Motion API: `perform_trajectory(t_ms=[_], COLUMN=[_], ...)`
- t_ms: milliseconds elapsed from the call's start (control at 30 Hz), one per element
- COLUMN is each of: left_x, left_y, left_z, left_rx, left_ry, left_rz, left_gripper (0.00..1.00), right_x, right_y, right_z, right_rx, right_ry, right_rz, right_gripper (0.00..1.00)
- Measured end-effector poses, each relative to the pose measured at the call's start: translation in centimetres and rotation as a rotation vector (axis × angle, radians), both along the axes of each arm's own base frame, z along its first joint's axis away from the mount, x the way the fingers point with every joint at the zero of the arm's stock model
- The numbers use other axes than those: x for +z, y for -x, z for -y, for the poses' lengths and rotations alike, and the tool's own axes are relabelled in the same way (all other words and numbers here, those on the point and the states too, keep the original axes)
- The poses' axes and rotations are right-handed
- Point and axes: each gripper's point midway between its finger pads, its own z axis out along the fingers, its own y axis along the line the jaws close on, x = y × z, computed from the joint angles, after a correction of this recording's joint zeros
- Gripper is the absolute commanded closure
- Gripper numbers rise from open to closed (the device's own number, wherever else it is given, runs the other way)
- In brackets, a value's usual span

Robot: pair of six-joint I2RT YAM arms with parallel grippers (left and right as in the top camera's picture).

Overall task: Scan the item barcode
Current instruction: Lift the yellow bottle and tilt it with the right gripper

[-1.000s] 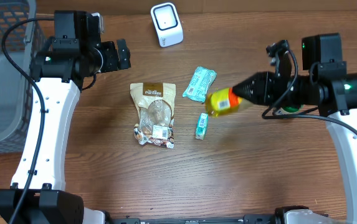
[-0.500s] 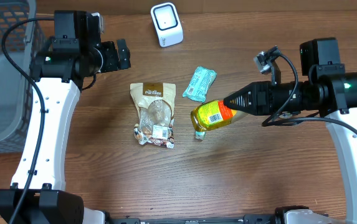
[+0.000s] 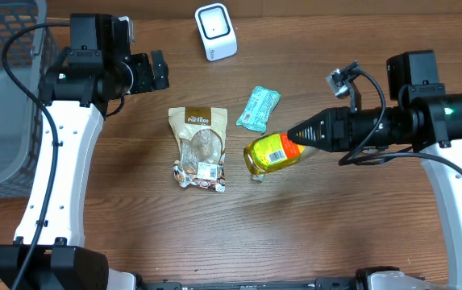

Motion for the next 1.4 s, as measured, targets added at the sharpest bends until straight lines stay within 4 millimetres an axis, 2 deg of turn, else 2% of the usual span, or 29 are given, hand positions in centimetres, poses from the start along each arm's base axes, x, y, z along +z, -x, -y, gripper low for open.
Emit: perform_trajectory(t_ms=[567, 1400], left_x=[0.0, 0.0], left_y=[0.0, 0.0], left_z=[0.0, 0.0], left_rx=[0.0, 0.0], left_ry=[0.001, 0.0], left_rz=[0.0, 0.0], left_gripper=[0.0, 0.0], right_x=[1.2, 1.4], right_y=[3.1, 3.2], right_z=[-4.0, -4.4], right_rx=[0.206, 0.222], right_ry=[-0.078, -0.088], right_rz=[0.062, 0.078], right_gripper=[0.8, 0.8])
